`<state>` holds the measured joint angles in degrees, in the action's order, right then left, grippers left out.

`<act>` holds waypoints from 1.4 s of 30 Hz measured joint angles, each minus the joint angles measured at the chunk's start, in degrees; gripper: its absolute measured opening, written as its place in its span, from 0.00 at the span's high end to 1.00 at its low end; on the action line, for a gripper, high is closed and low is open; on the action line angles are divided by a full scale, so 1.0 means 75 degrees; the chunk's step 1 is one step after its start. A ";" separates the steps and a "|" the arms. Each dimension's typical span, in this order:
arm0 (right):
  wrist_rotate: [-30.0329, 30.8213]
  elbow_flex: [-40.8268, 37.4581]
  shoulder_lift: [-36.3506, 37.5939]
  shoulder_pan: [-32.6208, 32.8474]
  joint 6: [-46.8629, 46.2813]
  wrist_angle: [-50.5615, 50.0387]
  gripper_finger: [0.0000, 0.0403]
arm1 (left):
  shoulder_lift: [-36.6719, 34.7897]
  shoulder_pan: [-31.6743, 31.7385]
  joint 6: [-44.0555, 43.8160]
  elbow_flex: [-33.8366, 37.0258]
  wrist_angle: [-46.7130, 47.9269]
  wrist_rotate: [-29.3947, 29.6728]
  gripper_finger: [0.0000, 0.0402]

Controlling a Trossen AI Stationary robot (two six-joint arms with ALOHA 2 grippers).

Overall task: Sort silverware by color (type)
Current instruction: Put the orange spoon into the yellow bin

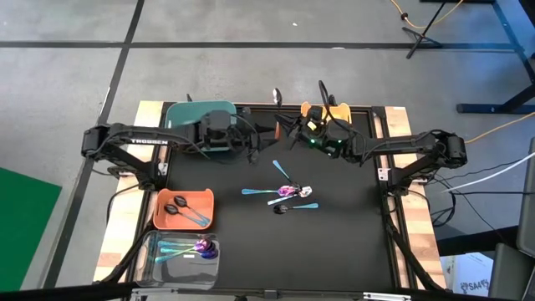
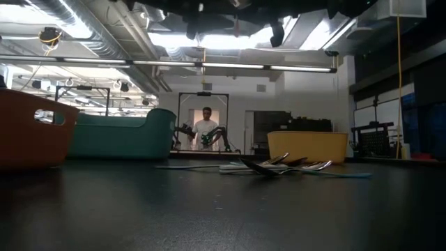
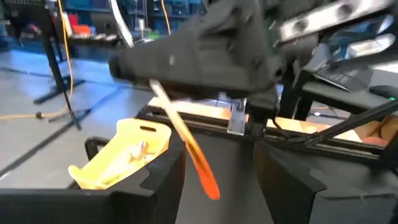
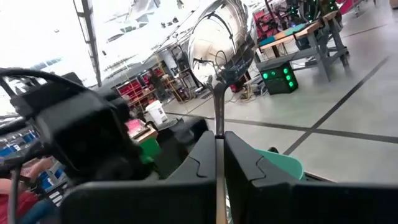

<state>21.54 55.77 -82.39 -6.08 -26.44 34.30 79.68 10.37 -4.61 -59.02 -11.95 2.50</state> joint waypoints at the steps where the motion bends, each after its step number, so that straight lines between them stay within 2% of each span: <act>1: 0.0000 0.0000 0.0000 0.0002 0.0000 0.0031 0.99 | 0.0086 -0.0002 -0.0061 0.0000 -0.0063 0.0003 0.54; 10: -0.0172 0.0000 0.0000 0.0008 0.0170 0.0100 0.99 | 0.0925 -0.0009 -0.0346 0.0003 -0.0751 0.0508 0.54; 29: -0.0151 0.0000 0.0000 0.0008 0.0571 -0.0457 0.99 | 0.0927 -0.0058 -0.0331 0.0003 -0.1254 0.0780 0.69; 35: -0.0137 0.0000 0.0000 0.0008 0.0574 -0.0442 0.99 | 0.0927 -0.0058 -0.0308 0.0003 -0.1238 0.0997 0.78; 42: -0.0123 0.0000 0.0000 0.0008 0.0587 -0.0434 0.99 | 0.0924 -0.0055 -0.0320 0.0003 -0.1213 0.1056 0.94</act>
<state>20.62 55.77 -82.39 -6.02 -22.04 31.04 86.61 9.96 -7.01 -59.00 -21.05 10.42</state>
